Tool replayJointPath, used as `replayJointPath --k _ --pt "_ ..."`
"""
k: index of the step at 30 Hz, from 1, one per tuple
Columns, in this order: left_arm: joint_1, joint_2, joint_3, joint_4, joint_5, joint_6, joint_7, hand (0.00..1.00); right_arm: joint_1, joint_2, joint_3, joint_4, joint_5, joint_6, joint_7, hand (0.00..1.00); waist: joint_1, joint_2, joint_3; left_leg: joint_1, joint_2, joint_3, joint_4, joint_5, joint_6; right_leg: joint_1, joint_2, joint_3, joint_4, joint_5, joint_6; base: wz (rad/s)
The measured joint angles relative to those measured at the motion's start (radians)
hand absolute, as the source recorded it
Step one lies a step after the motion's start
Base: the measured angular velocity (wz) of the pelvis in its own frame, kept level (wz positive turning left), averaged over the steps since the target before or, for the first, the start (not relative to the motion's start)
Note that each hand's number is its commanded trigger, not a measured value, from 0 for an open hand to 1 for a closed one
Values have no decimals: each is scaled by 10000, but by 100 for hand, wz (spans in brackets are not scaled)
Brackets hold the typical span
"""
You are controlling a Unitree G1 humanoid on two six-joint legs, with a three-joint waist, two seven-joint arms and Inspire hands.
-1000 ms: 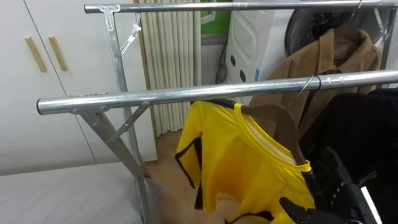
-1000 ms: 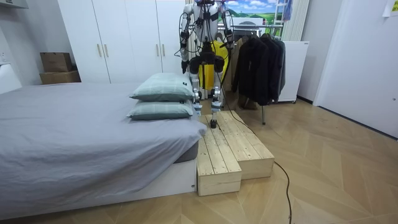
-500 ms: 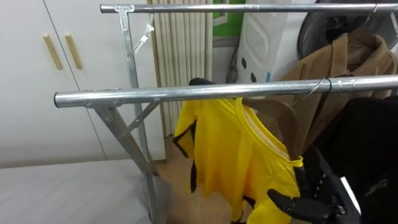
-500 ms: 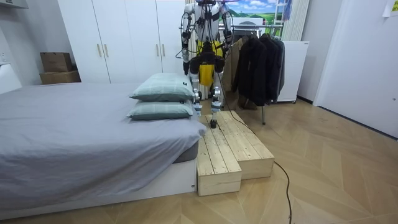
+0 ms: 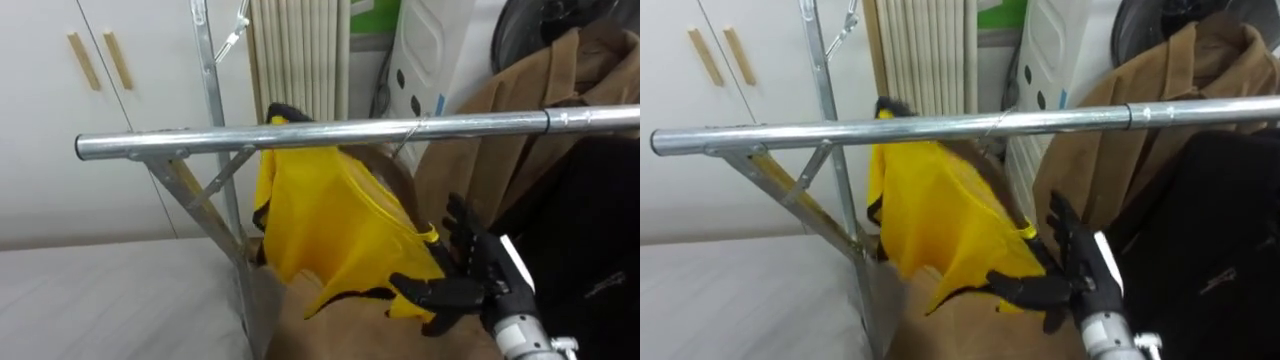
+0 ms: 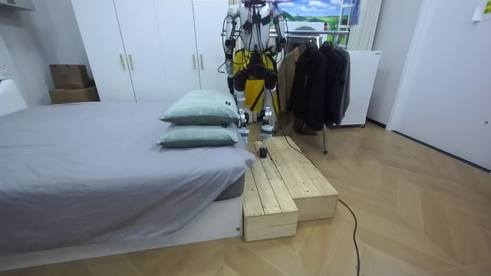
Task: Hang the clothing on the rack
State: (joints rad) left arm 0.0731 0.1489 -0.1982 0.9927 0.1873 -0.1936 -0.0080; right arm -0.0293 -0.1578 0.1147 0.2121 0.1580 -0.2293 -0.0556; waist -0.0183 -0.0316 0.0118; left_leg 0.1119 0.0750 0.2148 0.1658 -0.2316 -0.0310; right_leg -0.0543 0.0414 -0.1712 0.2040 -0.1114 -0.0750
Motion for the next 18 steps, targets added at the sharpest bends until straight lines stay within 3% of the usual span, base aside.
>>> replayJointPath --k 5,18 --pt "90 -12 -10 -15 0 57 -66 0 -143 -29 14 -478 -82 -6 -246 0 28 -110 -36 9 4 -119 -7 0 0 147 -14 -203 -171 14 14 10" --pt "206 -23 -28 -491 -6 198 -240 0 -143 -70 20 -479 28 -5 -264 0 166 -48 -72 32 10 -112 -19 0 0 170 -8 -222 -186 18 13 1"
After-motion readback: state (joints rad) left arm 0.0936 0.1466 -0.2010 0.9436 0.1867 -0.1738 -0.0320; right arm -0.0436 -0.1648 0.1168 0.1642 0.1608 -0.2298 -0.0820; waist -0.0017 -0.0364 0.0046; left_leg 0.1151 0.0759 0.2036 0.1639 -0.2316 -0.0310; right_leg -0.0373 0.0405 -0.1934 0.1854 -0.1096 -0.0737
